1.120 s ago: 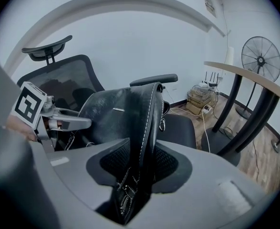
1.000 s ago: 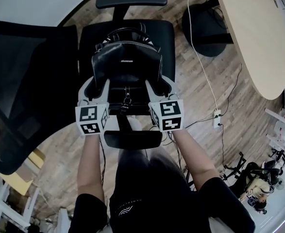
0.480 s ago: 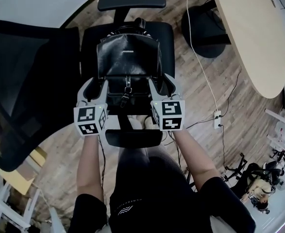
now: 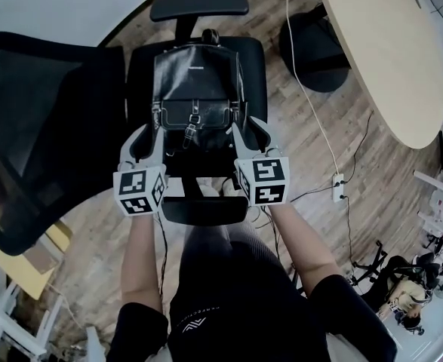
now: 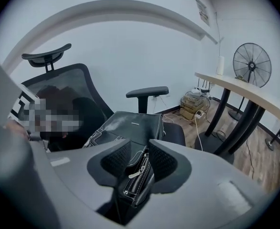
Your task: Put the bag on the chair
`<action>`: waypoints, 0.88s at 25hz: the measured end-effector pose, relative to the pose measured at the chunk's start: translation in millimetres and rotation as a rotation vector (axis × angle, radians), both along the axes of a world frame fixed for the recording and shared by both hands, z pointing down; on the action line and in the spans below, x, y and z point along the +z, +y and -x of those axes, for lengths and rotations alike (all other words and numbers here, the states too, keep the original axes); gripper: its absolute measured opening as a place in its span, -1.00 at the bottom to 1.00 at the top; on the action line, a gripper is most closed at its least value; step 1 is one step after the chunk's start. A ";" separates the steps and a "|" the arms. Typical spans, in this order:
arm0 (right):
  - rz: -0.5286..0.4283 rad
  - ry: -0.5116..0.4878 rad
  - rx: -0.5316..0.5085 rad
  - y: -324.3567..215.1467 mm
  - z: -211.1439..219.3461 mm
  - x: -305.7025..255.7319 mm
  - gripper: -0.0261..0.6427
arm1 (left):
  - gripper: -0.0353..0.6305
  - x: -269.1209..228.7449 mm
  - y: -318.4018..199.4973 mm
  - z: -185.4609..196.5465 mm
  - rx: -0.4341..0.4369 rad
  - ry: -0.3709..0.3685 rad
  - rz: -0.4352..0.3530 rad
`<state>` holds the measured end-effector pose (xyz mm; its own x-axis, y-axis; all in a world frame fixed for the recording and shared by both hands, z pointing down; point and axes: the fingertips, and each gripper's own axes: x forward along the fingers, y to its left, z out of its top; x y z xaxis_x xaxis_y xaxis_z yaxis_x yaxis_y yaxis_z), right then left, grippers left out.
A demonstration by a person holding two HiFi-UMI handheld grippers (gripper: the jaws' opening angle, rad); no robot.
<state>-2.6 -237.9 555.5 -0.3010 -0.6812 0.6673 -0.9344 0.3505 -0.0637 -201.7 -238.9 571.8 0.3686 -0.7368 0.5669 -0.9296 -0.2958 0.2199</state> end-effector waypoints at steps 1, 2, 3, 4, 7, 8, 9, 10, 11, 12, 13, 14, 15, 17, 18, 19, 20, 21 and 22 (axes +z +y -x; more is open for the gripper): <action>-0.005 -0.007 -0.002 1.3 -0.3 -3.5 -0.58 | -0.56 -3.5 1.9 -0.9 0.001 0.000 -0.003; -0.010 -0.012 -0.004 2.9 -0.9 -6.9 -0.61 | -0.58 -6.7 4.1 -1.9 0.001 0.002 -0.005; -0.015 -0.016 -0.005 4.7 -1.9 -10.2 -0.63 | -0.60 -10.0 6.7 -3.1 0.002 0.004 -0.007; -0.021 -0.019 -0.005 6.6 -3.1 -13.6 -0.66 | -0.62 -13.4 9.6 -4.2 0.001 0.005 -0.008; -0.042 -0.029 0.000 12.4 -7.8 -24.5 -0.79 | -0.69 -24.5 18.7 -7.0 -0.002 -0.001 -0.015; -0.048 -0.031 0.001 14.2 -9.4 -27.9 -0.82 | -0.71 -28.2 21.5 -7.7 -0.004 -0.004 -0.018; -0.054 -0.033 0.001 16.0 -10.7 -31.0 -0.84 | -0.73 -31.9 24.3 -8.3 -0.006 -0.006 -0.021; -0.059 -0.035 0.000 18.0 -11.9 -34.0 -0.85 | -0.75 -35.7 27.2 -8.7 -0.008 -0.008 -0.025; -0.063 -0.036 -0.001 20.2 -13.0 -37.0 -0.86 | -0.76 -39.7 30.2 -8.9 -0.010 -0.010 -0.028; -0.066 -0.038 -0.002 22.6 -14.0 -39.9 -0.87 | -0.78 -43.6 33.3 -9.0 -0.012 -0.013 -0.031; -0.069 -0.040 -0.003 24.9 -15.0 -42.8 -0.89 | -0.80 -47.3 36.3 -8.9 -0.014 -0.018 -0.033; -0.072 -0.044 -0.004 27.3 -15.7 -45.6 -0.90 | -0.82 -50.6 39.3 -8.7 -0.016 -0.024 -0.034; -0.075 -0.047 -0.007 29.6 -16.3 -48.2 -0.91 | -0.84 -53.5 42.2 -8.5 -0.018 -0.030 -0.036; -0.080 -0.056 -0.012 34.3 -16.9 -53.1 -0.91 | -0.84 -59.4 48.3 -7.8 -0.022 -0.041 -0.039; -0.082 -0.060 -0.015 36.6 -17.2 -55.5 -0.91 | -0.84 -62.6 51.3 -7.4 -0.024 -0.046 -0.041; -0.083 -0.062 -0.017 38.8 -17.8 -57.7 -0.91 | -0.84 -65.8 54.2 -7.1 -0.027 -0.051 -0.044; -0.083 -0.062 -0.018 40.7 -18.6 -59.6 -0.91 | -0.84 -68.8 57.0 -7.0 -0.030 -0.055 -0.046; -0.083 -0.061 -0.020 42.4 -19.4 -61.1 -0.91 | -0.84 -71.3 59.6 -7.0 -0.033 -0.058 -0.048; -0.084 -0.060 -0.022 43.9 -20.1 -62.5 -0.91 | -0.84 -73.6 62.2 -7.0 -0.036 -0.059 -0.049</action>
<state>17.4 -194.1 493.0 -0.3540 -0.7268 0.5885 -0.9220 0.3769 -0.0892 -194.7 -176.7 498.2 0.3080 -0.7764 0.5498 -0.9508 -0.2710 0.1500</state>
